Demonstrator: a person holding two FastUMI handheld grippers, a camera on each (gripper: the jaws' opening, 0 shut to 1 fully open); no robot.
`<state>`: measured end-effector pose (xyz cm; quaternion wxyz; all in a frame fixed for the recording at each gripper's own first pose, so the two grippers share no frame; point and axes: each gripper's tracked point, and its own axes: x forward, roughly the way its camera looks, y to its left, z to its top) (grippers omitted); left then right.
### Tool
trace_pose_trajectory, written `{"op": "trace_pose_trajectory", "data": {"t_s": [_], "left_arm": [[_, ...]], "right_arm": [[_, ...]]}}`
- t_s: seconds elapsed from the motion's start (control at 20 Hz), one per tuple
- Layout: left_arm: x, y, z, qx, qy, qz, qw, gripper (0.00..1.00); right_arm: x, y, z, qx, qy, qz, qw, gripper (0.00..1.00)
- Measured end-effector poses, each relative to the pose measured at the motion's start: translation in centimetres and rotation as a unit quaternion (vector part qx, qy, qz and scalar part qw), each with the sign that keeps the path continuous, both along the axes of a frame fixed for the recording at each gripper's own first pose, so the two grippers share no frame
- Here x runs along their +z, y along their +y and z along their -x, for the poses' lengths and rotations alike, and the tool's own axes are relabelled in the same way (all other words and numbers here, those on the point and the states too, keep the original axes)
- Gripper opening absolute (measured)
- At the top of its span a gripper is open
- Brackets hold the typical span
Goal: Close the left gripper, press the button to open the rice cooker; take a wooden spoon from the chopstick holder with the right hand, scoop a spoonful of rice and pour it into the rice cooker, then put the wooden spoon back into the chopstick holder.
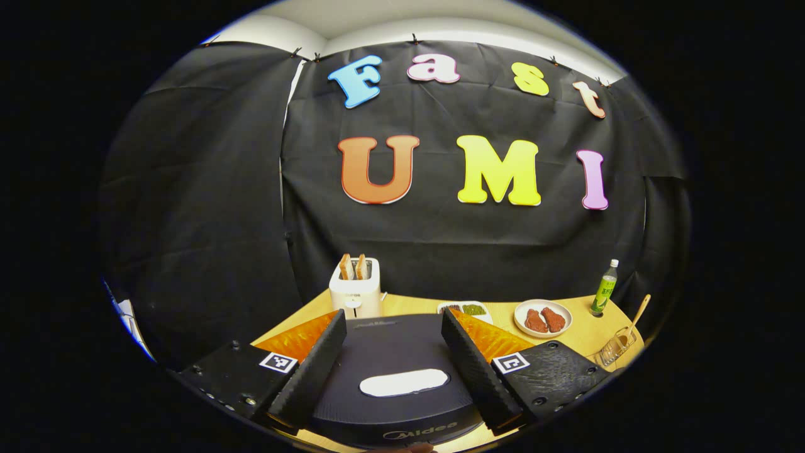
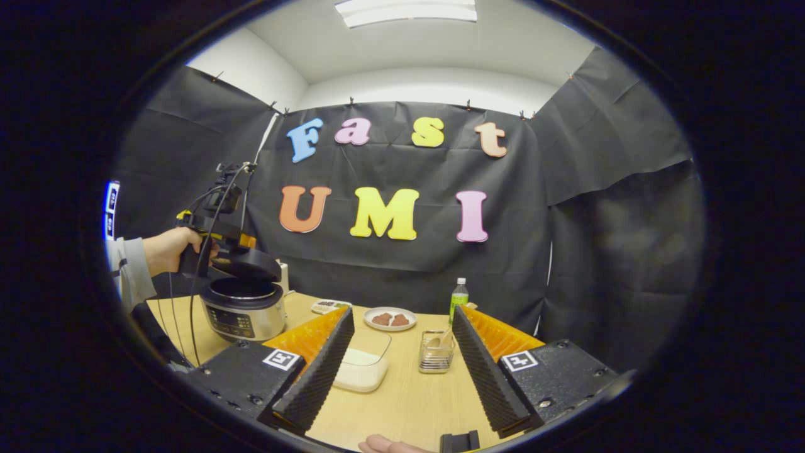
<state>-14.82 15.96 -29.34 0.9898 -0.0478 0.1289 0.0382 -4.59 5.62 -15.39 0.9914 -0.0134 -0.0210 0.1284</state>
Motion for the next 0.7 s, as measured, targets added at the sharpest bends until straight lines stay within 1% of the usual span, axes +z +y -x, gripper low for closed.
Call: {"op": "trace_pose_trajectory", "data": {"t_s": [0.1, 0.2, 0.25, 0.35, 0.4, 0.5, 0.6, 0.7], "left_arm": [[-1.6, -0.6, 0.7, -0.007, 0.009, 0.001, 1.0, 0.98], [-3.5, -1.2, 1.1, -0.014, 0.02, 0.009, 1.0, 0.98], [-3.7, -1.3, 1.5, -0.011, 0.014, 0.013, 1.0, 0.98], [-4.1, -1.4, 1.6, -0.011, 0.002, 0.006, 1.0, 0.98], [-4.3, -1.4, 1.7, -0.01, 0.0, 0.006, 1.0, 1.0], [-4.7, -1.6, 1.9, -0.007, -0.003, 0.005, 1.0, 0.98], [-5.4, -1.8, 1.9, -0.006, 0.0, -0.001, 1.0, 0.99], [-6.3, -2.1, 2.3, -0.006, 0.009, -0.003, 1.0, 0.99]], "right_arm": [[0.0, -0.3, -0.1, -0.004, -0.002, 0.007, 1.0, 1.0], [-0.1, -0.5, -0.3, -0.006, -0.001, 0.002, 1.0, 0.99], [-0.3, -0.6, -0.5, -0.01, 0.002, -0.001, 1.0, 1.0], [-0.6, -0.8, -0.7, -0.014, 0.007, -0.004, 1.0, 1.0], [-0.7, -0.8, -0.7, -0.014, 0.009, -0.006, 1.0, 1.0], [-0.6, -0.9, -0.7, -0.015, 0.007, -0.009, 1.0, 1.0], [-0.7, -0.9, -0.9, -0.018, 0.009, -0.011, 1.0, 1.0], [-0.8, -0.2, -0.8, -0.012, 0.009, -0.007, 1.0, 1.0]]}}
